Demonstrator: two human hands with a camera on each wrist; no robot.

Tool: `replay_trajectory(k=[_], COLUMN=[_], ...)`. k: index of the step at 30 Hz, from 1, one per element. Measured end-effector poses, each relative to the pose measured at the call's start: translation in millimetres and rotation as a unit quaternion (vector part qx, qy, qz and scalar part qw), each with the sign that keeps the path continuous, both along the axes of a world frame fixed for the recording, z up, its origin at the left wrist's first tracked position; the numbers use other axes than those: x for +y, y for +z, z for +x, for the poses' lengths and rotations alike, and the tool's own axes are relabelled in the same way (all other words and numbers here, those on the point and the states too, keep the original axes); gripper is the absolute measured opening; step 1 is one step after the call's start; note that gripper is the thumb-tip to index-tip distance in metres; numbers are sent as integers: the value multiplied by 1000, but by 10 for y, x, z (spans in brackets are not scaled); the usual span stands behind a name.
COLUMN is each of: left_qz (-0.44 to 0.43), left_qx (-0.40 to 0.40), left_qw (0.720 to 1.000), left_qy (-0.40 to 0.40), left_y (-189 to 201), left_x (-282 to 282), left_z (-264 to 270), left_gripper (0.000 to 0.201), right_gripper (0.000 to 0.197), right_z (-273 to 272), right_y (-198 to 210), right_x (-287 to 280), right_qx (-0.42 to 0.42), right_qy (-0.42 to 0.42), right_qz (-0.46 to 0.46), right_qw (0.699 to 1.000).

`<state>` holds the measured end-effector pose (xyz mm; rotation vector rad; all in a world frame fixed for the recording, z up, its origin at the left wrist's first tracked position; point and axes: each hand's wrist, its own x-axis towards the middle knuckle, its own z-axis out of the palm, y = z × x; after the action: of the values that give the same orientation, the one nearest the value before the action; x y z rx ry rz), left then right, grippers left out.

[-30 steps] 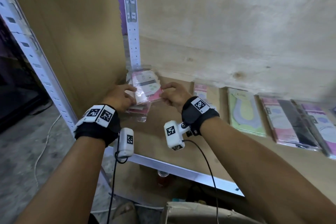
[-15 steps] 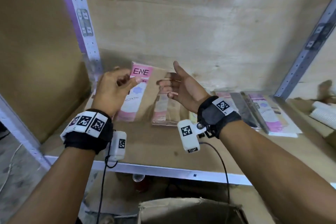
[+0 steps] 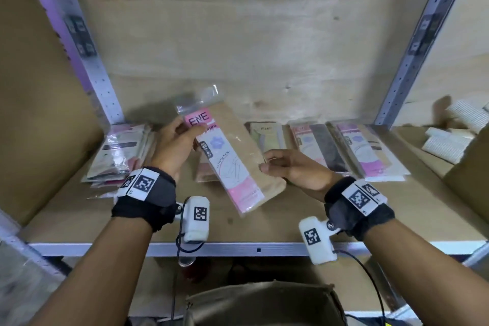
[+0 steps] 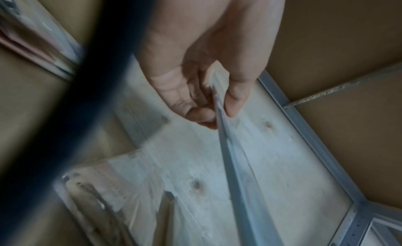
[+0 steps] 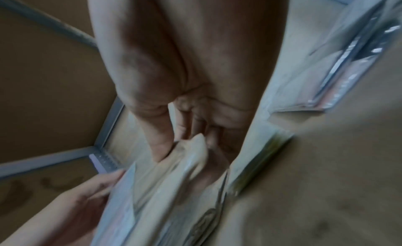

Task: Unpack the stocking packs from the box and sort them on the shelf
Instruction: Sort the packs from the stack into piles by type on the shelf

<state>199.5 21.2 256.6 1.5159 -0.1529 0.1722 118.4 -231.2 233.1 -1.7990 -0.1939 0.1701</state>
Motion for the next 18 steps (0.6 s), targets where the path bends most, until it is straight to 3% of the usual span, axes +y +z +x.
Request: replay_trajectory(k=[3,6,12,18], left_qz=[-4,55,163,217], left_qx=[10,16,51,62], left_qw=[1000,997,985,974], left_qy=[20,46,9,8], left_y=[-83,-138,-257,-195], left_x=[-92,-102,-160,-283], left_z=[63,150,315,245], left_gripper=[25,32,23,36], right_gripper=[25,21,26,27], right_z=[-27,-35,-78,-166], right_y=[-76,-45,15,74], right_x=[-195,-367,-594,-677], right_qx=[19,39,48,50], right_qy=[-5,-10,-28,-28], right_qz=[-27,-51,-99,-98], right_qw=[999,998,994,993])
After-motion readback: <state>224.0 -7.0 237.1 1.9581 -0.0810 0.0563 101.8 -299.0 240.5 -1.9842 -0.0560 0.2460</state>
